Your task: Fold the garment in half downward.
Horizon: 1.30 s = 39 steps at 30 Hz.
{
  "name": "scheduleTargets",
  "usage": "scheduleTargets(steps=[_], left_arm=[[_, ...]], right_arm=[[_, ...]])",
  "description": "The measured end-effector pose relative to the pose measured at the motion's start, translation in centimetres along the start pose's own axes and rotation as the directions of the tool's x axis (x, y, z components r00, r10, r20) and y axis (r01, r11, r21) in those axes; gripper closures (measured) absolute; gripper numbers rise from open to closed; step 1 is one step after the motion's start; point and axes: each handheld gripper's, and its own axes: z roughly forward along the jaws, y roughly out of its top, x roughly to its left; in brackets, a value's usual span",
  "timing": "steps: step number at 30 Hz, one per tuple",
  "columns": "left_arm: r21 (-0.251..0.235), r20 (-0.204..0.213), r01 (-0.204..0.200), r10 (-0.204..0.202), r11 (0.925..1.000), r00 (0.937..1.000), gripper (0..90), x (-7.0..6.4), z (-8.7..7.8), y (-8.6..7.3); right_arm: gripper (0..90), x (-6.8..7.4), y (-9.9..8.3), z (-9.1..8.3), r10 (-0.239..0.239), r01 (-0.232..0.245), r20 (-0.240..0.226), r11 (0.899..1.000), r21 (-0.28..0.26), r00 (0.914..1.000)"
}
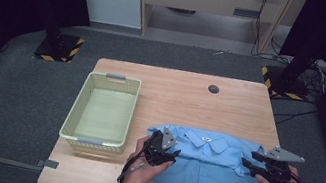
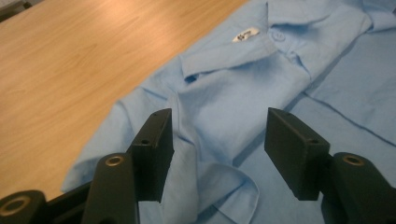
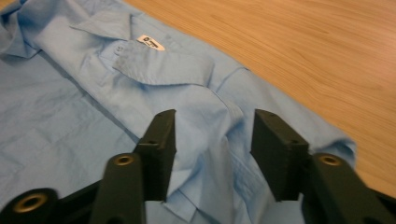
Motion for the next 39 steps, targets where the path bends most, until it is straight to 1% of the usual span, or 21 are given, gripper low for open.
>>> scheduleTargets(steps=[1, 2, 3, 4, 5, 6, 7, 9, 10, 11, 12, 15, 18, 20, 21, 22, 25, 30, 35, 38, 39], left_arm=[[0.003, 0.001, -0.002, 0.002, 1.0000, 1.0000, 42.9, 0.2, 0.1, 0.4], [0.001, 0.008, 0.005, -0.005, 1.0000, 1.0000, 43.8, 0.5, 0.2, 0.9], [0.005, 0.020, 0.016, -0.017, 0.9999, 0.9997, 43.7, 0.8, 0.6, 1.6], [0.010, 0.027, 0.019, -0.019, 0.9998, 0.9995, 43.5, 1.0, 0.9, 2.0], [0.010, 0.027, 0.019, -0.019, 0.9998, 0.9995, 43.5, 1.0, 0.9, 2.0], [0.011, 0.024, 0.020, -0.020, 0.9997, 0.9995, 43.6, 1.1, 1.3, 2.4], [0.024, 0.022, 0.012, -0.012, 0.9996, 0.9997, 43.6, 1.3, 1.7, 2.8], [0.036, 0.029, 0.017, -0.018, 0.9992, 0.9994, 44.3, 1.5, 2.8, 3.4], [0.047, 0.038, 0.019, -0.021, 0.9987, 0.9990, 44.7, 1.6, 3.3, 3.6], [0.066, 0.049, 0.019, -0.022, 0.9977, 0.9986, 45.2, 1.7, 4.4, 4.0], [0.066, 0.049, 0.019, -0.022, 0.9977, 0.9986, 45.2, 1.7, 4.4, 4.0], [0.090, 0.074, 0.030, -0.036, 0.9955, 0.9966, 45.1, 1.7, 6.1, 4.3], [0.114, 0.086, 0.017, -0.027, 0.9933, 0.9959, 45.1, 1.4, 7.3, 4.2], [0.140, 0.093, -0.001, -0.012, 0.9901, 0.9956, 44.8, 1.1, 8.4, 3.7], [0.140, 0.093, -0.001, -0.012, 0.9901, 0.9956, 44.8, 1.1, 8.4, 3.7], [0.148, 0.096, -0.002, -0.013, 0.9890, 0.9953, 44.8, 0.9, 8.8, 3.4], [0.158, 0.097, -0.008, -0.007, 0.9874, 0.9953, 44.4, 0.8, 9.3, 2.9], [0.169, 0.095, -0.023, 0.007, 0.9854, 0.9954, 44.1, 0.7, 9.9, 2.2], [0.153, 0.097, -0.012, -0.003, 0.9882, 0.9952, 45.0, 0.7, 9.9, 2.0], [0.145, 0.100, -0.004, -0.010, 0.9894, 0.9949, 45.2, 0.8, 9.9, 1.8], [0.143, 0.101, -0.003, -0.011, 0.9898, 0.9948, 45.5, 0.8, 9.9, 1.8]], right_arm=[[58.0, 0.0, 0.6, 0.5, -0.015, 0.015, -0.017, 1.000, 0.017, 0.9997], [59.2, 0.0, 1.1, 1.0, -0.026, 0.027, -0.027, 0.999, 0.024, 0.9993], [60.1, 0.1, 2.1, 1.9, -0.039, 0.041, -0.049, 0.998, 0.037, 0.9980], [60.1, 0.2, 2.6, 2.4, -0.042, 0.044, -0.057, 0.998, 0.039, 0.9975], [60.1, 0.2, 2.6, 2.4, -0.042, 0.044, -0.057, 0.998, 0.039, 0.9975], [59.1, 0.4, 3.5, 3.4, -0.054, 0.057, -0.069, 0.997, 0.051, 0.9962], [59.1, 0.4, 3.5, 3.4, -0.054, 0.057, -0.069, 0.997, 0.051, 0.9962], [58.5, 0.4, 4.3, 4.4, -0.056, 0.061, -0.073, 0.996, 0.063, 0.9958], [58.5, 0.3, 4.9, 5.4, -0.050, 0.057, -0.086, 0.995, 0.078, 0.9950], [58.4, 0.2, 5.1, 5.9, -0.052, 0.060, -0.089, 0.994, 0.089, 0.9947], [58.4, 0.2, 5.1, 5.9, -0.052, 0.060, -0.089, 0.994, 0.089, 0.9947], [57.6, -0.1, 5.4, 7.3, -0.042, 0.054, -0.099, 0.991, 0.119, 0.9942], [55.0, -0.4, 5.4, 8.6, -0.035, 0.050, -0.105, 0.988, 0.147, 0.9939], [50.4, -0.6, 5.2, 9.4, -0.024, 0.043, -0.113, 0.985, 0.168, 0.9933], [50.4, -0.6, 5.2, 9.4, -0.024, 0.043, -0.113, 0.985, 0.168, 0.9933], [47.1, -0.6, 5.0, 9.8, -0.019, 0.040, -0.119, 0.984, 0.176, 0.9927], [42.3, -0.6, 4.9, 10.0, -0.013, 0.036, -0.129, 0.983, 0.179, 0.9915], [37.2, -0.5, 4.7, 10.3, -0.026, 0.054, -0.143, 0.980, 0.191, 0.9894], [36.2, -0.2, 4.5, 10.9, -0.043, 0.077, -0.160, 0.975, 0.211, 0.9862], [37.4, -0.1, 4.4, 11.3, -0.043, 0.082, -0.171, 0.970, 0.228, 0.9844], [39.4, -0.1, 4.4, 11.4, -0.042, 0.082, -0.173, 0.969, 0.233, 0.9840]])
